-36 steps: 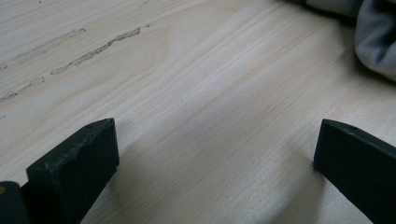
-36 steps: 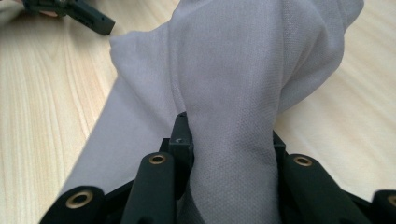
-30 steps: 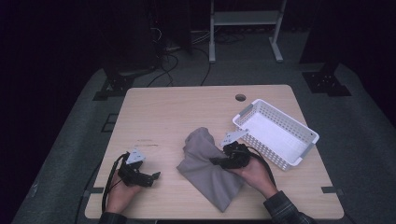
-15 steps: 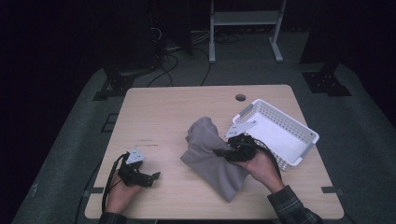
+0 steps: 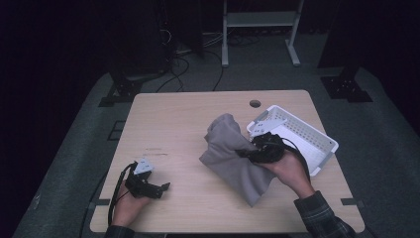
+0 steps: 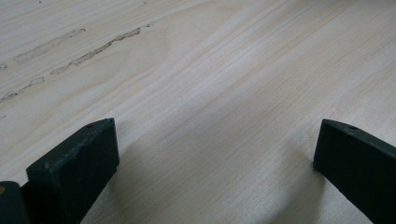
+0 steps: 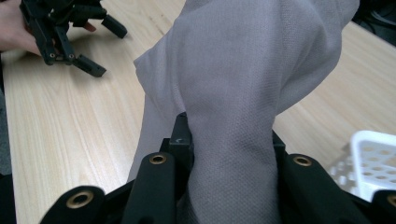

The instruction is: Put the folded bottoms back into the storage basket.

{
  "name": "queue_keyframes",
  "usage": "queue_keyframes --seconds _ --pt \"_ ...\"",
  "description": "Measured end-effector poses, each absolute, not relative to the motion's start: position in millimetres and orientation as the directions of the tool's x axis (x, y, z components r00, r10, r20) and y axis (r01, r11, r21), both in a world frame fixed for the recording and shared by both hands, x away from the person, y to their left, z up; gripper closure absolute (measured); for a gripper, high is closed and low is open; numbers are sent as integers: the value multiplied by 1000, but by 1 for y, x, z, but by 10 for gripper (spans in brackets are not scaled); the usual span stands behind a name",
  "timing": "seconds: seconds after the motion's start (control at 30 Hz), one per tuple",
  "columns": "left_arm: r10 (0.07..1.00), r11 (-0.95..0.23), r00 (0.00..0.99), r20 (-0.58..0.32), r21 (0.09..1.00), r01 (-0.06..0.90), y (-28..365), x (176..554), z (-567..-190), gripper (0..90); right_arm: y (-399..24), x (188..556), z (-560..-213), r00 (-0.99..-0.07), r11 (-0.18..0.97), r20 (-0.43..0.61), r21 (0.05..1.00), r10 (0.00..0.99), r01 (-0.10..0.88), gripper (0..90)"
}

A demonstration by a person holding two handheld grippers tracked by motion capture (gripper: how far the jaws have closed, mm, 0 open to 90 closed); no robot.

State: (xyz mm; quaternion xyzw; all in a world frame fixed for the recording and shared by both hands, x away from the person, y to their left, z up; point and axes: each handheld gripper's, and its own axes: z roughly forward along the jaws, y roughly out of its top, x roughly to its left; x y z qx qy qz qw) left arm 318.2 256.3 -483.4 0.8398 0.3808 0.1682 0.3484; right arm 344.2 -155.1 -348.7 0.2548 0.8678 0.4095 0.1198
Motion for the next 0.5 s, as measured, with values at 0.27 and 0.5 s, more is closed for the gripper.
queue_keyframes --seconds 0.27,0.5 --pt "756 -469 654 19 713 521 256 318 -483 0 -173 349 -331 -831 534 -11 771 556 347 669" --pt "758 -465 652 18 717 520 256 318 -484 0 -190 353 -319 -816 529 -24 772 578 352 668"
